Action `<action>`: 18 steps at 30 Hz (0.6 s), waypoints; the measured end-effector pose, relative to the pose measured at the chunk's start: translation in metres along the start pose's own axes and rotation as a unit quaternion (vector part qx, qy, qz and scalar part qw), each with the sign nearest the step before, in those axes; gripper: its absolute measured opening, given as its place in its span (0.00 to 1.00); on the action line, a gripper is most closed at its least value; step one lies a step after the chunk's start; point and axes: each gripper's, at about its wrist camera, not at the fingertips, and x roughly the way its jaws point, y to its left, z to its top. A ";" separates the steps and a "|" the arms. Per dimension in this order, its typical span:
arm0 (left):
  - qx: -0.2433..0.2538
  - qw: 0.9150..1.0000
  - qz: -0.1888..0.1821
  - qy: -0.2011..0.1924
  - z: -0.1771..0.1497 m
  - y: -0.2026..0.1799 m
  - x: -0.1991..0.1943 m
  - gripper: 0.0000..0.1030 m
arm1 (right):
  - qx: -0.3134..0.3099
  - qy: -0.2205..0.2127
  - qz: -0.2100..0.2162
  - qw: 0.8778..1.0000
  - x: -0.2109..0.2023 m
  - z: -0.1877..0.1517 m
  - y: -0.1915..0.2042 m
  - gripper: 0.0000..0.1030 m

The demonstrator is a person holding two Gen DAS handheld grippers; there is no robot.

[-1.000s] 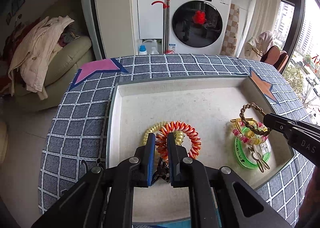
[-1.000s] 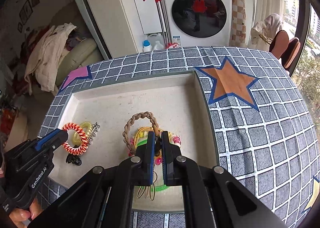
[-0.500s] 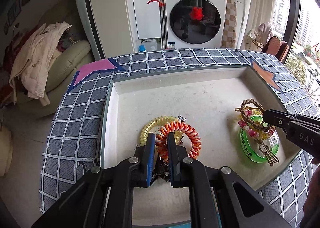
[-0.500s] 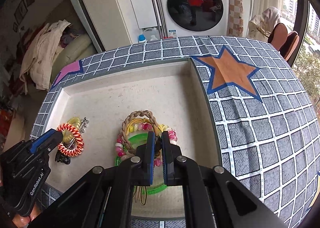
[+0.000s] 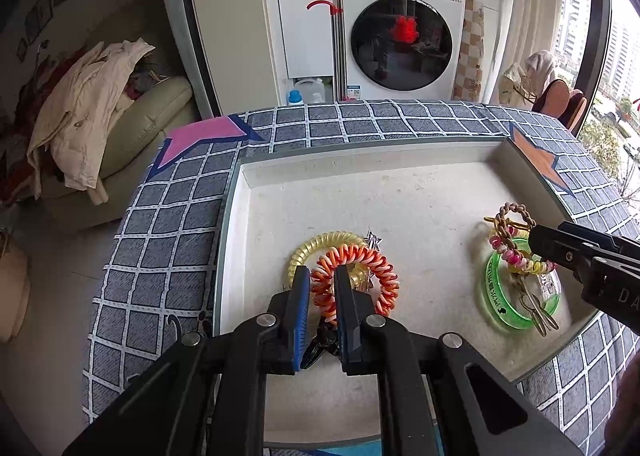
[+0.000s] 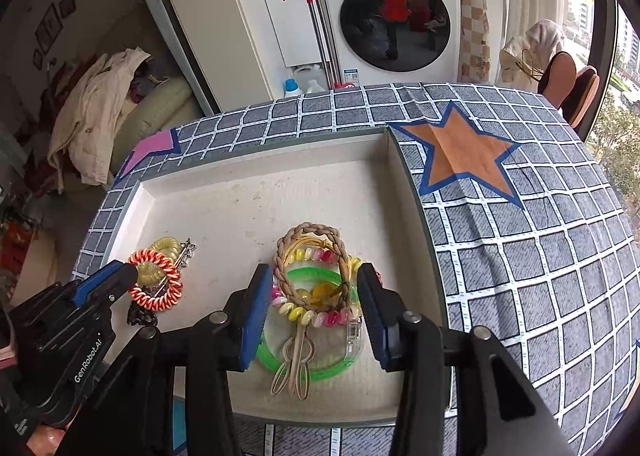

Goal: Organize jewelry
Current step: 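Release the orange tie with the left tool while the right tool drops the braided bracelet onto the bangle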

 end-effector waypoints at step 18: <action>0.001 1.000 0.014 -0.009 0.000 0.006 -0.018 0.74 | 0.006 -0.018 0.006 1.000 -0.026 -0.008 0.002 0.47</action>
